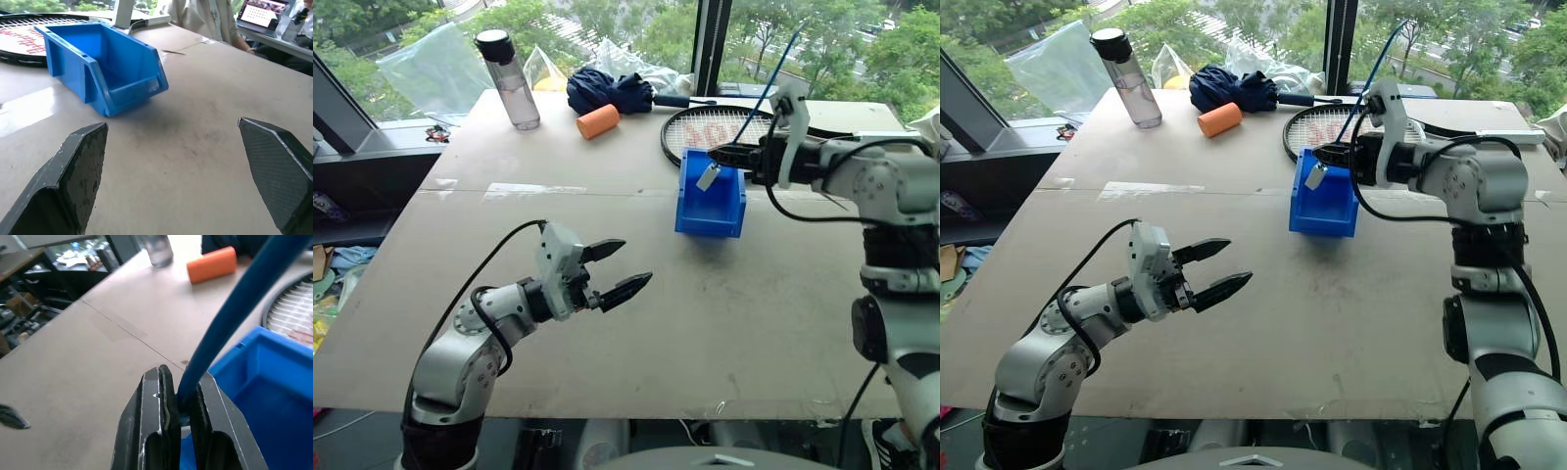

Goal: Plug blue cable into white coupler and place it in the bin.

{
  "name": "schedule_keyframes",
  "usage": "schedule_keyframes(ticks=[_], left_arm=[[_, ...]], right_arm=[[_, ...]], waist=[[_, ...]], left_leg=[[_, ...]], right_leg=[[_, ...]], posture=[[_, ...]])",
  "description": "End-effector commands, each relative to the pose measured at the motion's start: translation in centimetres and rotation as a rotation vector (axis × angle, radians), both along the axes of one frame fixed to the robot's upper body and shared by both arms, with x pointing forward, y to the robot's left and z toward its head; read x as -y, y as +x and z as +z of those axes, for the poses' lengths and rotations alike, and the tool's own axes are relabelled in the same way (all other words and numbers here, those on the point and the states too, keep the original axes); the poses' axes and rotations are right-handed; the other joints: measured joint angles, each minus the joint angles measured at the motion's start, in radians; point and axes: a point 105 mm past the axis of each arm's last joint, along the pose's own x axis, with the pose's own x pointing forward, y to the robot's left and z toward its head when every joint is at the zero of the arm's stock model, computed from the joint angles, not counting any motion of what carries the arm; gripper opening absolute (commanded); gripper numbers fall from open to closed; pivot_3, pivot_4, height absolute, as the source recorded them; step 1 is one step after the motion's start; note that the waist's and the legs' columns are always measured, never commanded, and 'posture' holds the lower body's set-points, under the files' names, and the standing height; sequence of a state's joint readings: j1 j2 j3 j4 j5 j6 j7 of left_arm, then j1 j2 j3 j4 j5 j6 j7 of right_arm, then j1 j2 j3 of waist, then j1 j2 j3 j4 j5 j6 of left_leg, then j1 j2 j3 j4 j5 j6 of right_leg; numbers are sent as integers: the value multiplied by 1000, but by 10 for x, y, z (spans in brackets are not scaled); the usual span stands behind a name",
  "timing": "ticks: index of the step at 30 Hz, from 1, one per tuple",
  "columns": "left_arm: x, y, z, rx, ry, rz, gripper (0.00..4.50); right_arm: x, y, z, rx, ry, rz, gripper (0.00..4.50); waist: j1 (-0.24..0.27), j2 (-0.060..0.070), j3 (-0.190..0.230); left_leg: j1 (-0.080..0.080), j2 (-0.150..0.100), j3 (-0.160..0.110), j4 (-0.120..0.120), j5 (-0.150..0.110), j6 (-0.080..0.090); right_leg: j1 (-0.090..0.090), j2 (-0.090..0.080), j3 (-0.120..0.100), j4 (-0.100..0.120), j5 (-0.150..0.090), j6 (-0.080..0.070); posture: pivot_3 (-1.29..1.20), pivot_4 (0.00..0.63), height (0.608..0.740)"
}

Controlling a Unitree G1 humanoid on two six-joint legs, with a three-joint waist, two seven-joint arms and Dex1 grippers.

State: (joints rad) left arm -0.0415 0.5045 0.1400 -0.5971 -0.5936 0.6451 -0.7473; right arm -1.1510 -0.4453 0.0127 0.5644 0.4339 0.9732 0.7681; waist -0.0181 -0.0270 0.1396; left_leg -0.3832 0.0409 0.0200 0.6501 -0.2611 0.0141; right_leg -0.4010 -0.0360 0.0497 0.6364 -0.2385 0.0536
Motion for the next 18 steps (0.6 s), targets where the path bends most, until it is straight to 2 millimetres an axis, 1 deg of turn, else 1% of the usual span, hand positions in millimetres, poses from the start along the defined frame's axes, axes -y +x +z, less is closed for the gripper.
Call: schedule_keyframes(ticks=[1,2,3,4,6,7,8,9,10,11,12,14,16,17,18], left_arm=[[2,1,18,72,-11,20,4357],[3,1,19,78,-13,27,4357],[4,1,20,84,-17,32,4357],[5,0,21,89,-19,33,4357],[8,-2,21,92,-23,39,4357],[9,-3,21,92,-24,40,4357],[10,-5,21,91,-24,41,4357],[11,-6,20,90,-23,42,4357],[11,-6,20,89,-22,43,4357],[11,-7,20,87,-22,44,4357],[10,-7,20,82,-16,46,4357],[8,-7,19,74,-5,48,4357],[1,-9,16,47,13,46,4357],[-2,-9,15,37,19,44,4357],[-5,-10,14,31,31,44,4357]], right_arm=[[6,24,-7,-15,-29,-75,680],[6,28,-7,-12,-36,-87,892],[6,30,-6,-8,-36,-90,1259],[8,31,-3,0,-36,-89,1782],[16,33,6,46,-33,-98,2487],[21,31,10,78,-43,-88,3005],[28,28,14,154,-75,-65,3318],[31,23,17,209,-90,-38,3897],[35,15,20,255,-82,-10,4296],[37,4,23,296,-58,17,4470],[44,-17,24,379,-30,58,4470],[52,-53,23,474,-20,113,4470],[72,-90,16,510,-19,100,4470],[77,-103,14,526,-25,97,4470],[82,-113,9,533,-69,95,4470]], waist=[[2,0,0],[2,0,0],[1,0,0],[1,0,0],[1,0,0],[2,0,0],[3,0,0],[9,0,0],[11,0,0],[13,0,0],[17,-1,-1],[25,-1,-1],[29,1,0],[31,1,0],[30,2,0]], left_leg=[[-1,0,0,-1,0,0],[-1,0,1,-1,0,0],[-2,0,1,-1,0,0],[-3,0,1,-2,0,0],[-5,0,1,-2,0,0],[-6,0,1,-2,0,0],[-9,-1,0,-2,0,0],[-10,-1,0,-2,0,0],[-12,-2,-2,-1,0,0],[-12,-2,-3,-1,0,0],[-12,-3,-3,-1,0,0],[-14,-2,-6,-1,0,0],[-13,-3,-6,-1,0,0],[-13,-3,-6,-1,0,0],[-13,-3,-7,0,0,0]], right_leg=[[0,0,0,-1,0,0],[0,0,0,-1,1,2],[0,0,1,-3,2,4],[-1,0,0,-5,2,4],[-1,0,0,-9,3,4],[-1,-1,0,-9,3,4],[-3,-2,-1,-10,3,4],[-3,-3,-1,-10,3,4],[-3,-3,-3,-11,3,4],[-3,-5,-4,-11,3,4],[-3,-6,-5,-10,3,4],[-2,-7,-8,-11,3,4],[-2,-7,-8,-11,3,5],[-3,-6,-8,-10,3,5],[-2,-6,-9,-10,3,5]], posture=[[0,150,740],[0,150,740],[0,150,740],[0,150,740],[0,150,740],[0,150,740],[0,150,740],[0,150,740],[0,150,740],[0,150,740],[0,150,740],[0,150,740],[0,150,740],[0,150,740],[0,150,740]])
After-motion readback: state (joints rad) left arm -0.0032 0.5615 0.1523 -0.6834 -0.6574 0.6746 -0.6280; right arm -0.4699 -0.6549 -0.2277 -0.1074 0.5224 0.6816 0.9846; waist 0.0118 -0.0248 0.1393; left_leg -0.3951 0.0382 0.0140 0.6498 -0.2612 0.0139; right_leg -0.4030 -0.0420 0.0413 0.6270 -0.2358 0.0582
